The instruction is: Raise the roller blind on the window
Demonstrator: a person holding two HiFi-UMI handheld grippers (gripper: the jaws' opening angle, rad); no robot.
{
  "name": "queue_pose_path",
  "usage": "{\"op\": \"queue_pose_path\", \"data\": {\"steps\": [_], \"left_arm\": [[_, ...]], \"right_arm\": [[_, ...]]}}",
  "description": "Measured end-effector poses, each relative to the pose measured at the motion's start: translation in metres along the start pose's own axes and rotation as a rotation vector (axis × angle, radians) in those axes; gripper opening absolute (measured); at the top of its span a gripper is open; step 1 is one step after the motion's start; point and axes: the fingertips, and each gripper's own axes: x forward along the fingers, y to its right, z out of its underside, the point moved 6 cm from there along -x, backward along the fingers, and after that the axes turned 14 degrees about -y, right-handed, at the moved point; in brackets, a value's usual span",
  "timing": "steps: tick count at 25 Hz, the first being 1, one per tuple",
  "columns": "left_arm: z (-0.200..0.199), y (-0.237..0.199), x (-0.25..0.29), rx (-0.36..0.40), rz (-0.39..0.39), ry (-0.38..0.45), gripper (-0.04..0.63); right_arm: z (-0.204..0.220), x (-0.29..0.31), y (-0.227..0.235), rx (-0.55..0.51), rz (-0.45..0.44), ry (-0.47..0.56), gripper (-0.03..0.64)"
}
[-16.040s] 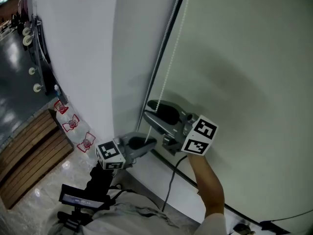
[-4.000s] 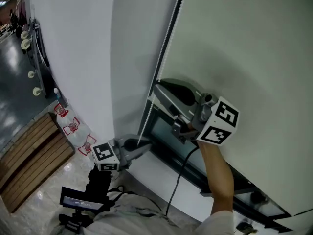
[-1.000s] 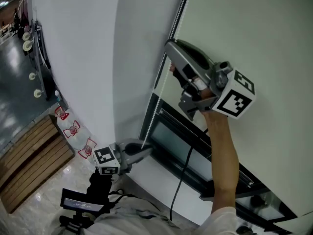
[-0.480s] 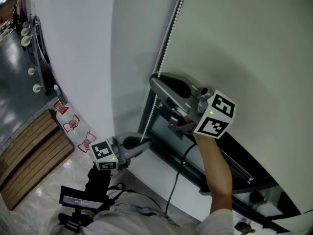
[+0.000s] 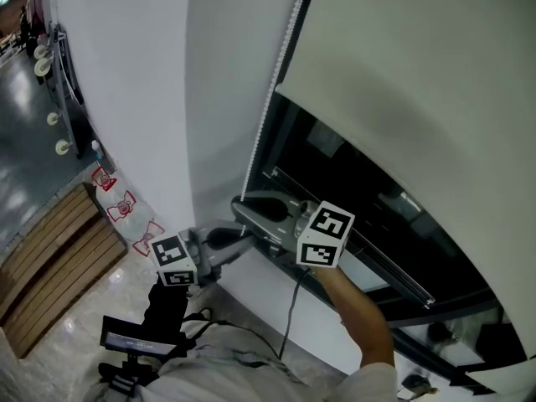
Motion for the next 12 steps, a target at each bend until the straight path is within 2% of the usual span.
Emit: {"op": "queue_pose_path", "data": {"steps": [4,7,9,11,12], "left_arm": [[-0.001,-0.001,-0.002,-0.027,0.021,0.034,-0.002],[-0.005,0.000,-0.001,-0.022,0.028,0.043,-0.002],[-0.006,0.001,-0.001,-0.016,0.033,0.044,-0.002],[-0.007,0.002,-0.001,-0.013,0.036,0.046,-0.002],[-0.006,0.002,-0.001,-0.013,0.037,0.047,-0.002]], "right_arm": [[0.013,-0.004,0.002,0.032,0.002,-0.002,0.015],[0.011,-0.012,0.005,0.074,-0.039,0.053,0.018],[0.010,-0.014,0.003,0.061,-0.058,0.056,0.022],[0.002,-0.015,0.001,0.046,-0.087,0.068,0.123],[-0.005,-0.017,0.001,0.044,-0.102,0.088,0.149]]}}
